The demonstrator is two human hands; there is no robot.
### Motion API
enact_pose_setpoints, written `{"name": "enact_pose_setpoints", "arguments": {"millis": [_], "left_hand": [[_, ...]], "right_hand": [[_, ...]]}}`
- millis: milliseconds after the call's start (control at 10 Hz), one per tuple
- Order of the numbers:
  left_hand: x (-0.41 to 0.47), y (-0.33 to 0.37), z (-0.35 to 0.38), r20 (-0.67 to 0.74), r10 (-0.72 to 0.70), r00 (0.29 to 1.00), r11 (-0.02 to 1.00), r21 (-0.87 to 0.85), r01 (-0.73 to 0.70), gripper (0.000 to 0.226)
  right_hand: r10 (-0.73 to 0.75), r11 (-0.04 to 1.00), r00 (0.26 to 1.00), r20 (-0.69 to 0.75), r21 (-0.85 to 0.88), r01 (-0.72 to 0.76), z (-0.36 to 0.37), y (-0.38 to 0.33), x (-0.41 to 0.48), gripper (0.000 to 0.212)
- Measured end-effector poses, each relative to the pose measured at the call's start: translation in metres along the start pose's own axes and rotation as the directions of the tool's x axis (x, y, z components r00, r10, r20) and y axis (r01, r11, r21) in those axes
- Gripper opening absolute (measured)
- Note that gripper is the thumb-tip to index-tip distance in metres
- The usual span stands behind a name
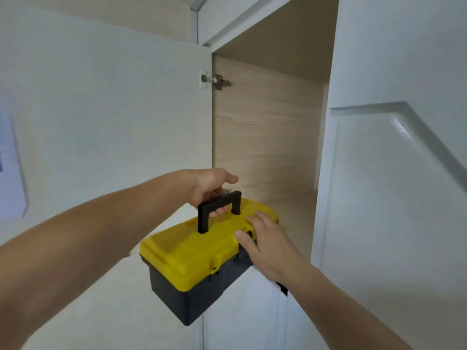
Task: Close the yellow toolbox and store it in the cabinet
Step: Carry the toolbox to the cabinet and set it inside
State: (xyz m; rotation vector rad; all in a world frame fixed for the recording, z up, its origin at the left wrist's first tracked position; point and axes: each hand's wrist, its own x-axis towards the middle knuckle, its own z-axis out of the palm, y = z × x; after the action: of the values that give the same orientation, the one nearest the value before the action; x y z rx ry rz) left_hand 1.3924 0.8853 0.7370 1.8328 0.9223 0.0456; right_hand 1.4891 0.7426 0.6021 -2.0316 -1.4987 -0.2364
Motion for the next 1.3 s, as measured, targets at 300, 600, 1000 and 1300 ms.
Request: {"name": "enact_pose_setpoints", "arguments": {"millis": [300,600,1000,1300], "left_hand": [[0.138,0.06,0.011,0.189,0.105,0.976,0.991,0.061,-0.119,0.049],[0.23,0.102,0.048,0.275,0.186,0.943,0.98,0.023,-0.2,0.045],[0.282,0.135,0.102,0.36,0.334,0.871,0.941,-0.176,-0.288,0.019],[0.312,0.118,0.071,0.153,0.521,0.84,0.837,0.106,-0.538,0.013]], "right_hand": [[0.34,0.933,0.94,0.001,-0.127,-0.337,0.004,0.066,0.076,0.074],[0.548,0.807,0.833,-0.069,-0.218,-0.549,0.01,0.099,0.111,0.068],[0.704,0.605,0.682,-0.2,-0.333,-0.723,0.009,0.136,0.137,0.036],[0.549,0.742,0.779,-0.302,-0.254,-0.621,0.013,0.116,0.128,0.05]]}}
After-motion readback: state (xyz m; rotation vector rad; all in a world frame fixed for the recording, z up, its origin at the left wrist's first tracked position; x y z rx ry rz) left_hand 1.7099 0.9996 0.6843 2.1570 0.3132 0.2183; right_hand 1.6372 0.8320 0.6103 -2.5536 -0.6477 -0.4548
